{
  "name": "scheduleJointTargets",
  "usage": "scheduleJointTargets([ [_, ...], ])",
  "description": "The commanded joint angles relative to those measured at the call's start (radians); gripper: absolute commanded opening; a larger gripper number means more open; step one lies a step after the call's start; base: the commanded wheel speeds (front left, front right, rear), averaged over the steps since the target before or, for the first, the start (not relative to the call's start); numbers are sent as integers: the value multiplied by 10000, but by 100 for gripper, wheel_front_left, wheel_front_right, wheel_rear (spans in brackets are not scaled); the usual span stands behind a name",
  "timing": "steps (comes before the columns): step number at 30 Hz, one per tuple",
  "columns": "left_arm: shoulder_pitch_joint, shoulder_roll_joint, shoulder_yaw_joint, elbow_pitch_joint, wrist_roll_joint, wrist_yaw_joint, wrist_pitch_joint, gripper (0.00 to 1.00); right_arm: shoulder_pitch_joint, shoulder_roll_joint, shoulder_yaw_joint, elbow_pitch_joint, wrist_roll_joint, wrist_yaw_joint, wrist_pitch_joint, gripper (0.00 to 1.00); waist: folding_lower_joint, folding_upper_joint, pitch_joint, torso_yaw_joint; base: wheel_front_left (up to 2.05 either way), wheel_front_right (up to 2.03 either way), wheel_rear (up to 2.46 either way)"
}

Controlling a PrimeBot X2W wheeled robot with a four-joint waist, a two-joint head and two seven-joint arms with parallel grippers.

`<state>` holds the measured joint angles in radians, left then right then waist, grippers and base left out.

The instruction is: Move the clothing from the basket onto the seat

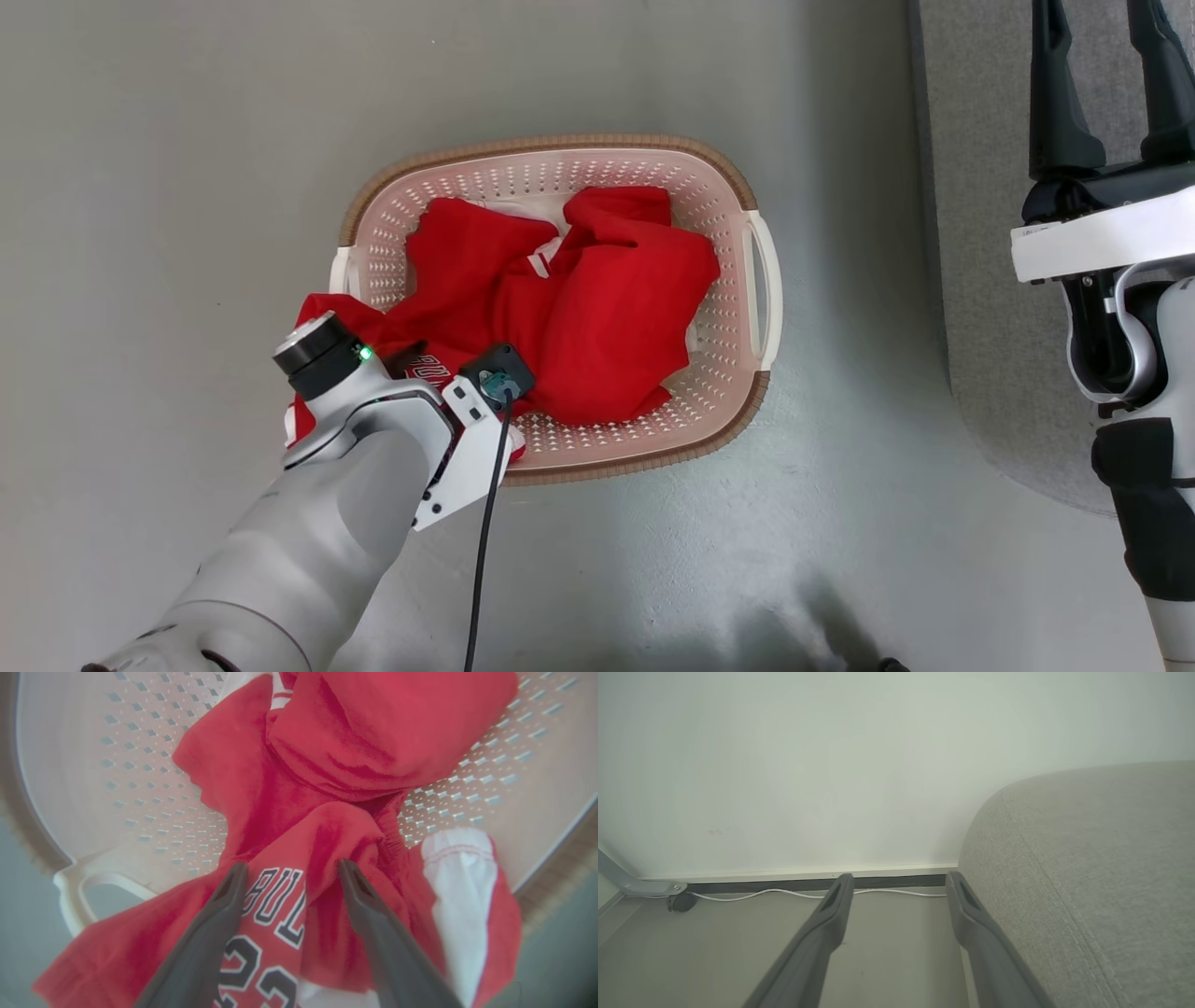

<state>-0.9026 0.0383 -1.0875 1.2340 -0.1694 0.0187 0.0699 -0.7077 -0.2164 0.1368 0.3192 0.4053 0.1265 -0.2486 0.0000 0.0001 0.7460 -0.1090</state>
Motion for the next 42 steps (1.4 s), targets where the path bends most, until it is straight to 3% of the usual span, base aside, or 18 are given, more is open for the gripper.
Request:
scheduleJointTargets([
  [1, -194, 120, -49, 11, 152, -3, 175, 100, 149, 37, 112, -277, 65, 42, -132, 100, 0, -1, 50, -57, 0, 0, 0],
  [7, -363, 120, -499, 149, 303, -147, 924, 100, 111, 124, 121, -305, 137, 42, -132, 100, 0, -1, 140, -183, 0, 0, 0],
  [8, -389, 120, -528, 162, 283, -162, 971, 78, 110, 140, 119, -320, 141, 42, -132, 100, 0, -1, 154, -201, 0, 0, 0],
  [9, -415, 120, -541, 168, 249, -182, 972, 46, 106, 150, 120, -336, 141, 42, -132, 100, 0, -1, 172, -217, 0, 0, 0],
  [10, -442, 120, -559, 175, 221, -194, 955, 0, 97, 163, 119, -349, 143, 42, -132, 100, 0, -1, 189, -231, 0, 0, 0],
  [17, -348, 120, -392, 243, -279, -232, 706, 0, 92, 213, 88, -351, 152, 42, -132, 100, 0, -1, -14, -197, 0, 0, 0],
  [22, -60, 120, 54, 143, -892, 32, -521, 0, 216, 256, 106, -311, 161, 42, -132, 100, 0, -1, -512, -104, 0, 0, 0],
  [34, 1083, 120, 782, -681, -2652, 152, -2697, 0, 1071, 104, 223, 298, 58, 42, -132, 100, 0, -1, -2655, 407, 0, 0, 0],
  [42, 1661, 120, 997, -1683, -3734, 490, -3249, 0, 1728, 45, 281, 737, 26, 42, -132, 100, 0, -1, -3930, 809, 0, 0, 0],
])
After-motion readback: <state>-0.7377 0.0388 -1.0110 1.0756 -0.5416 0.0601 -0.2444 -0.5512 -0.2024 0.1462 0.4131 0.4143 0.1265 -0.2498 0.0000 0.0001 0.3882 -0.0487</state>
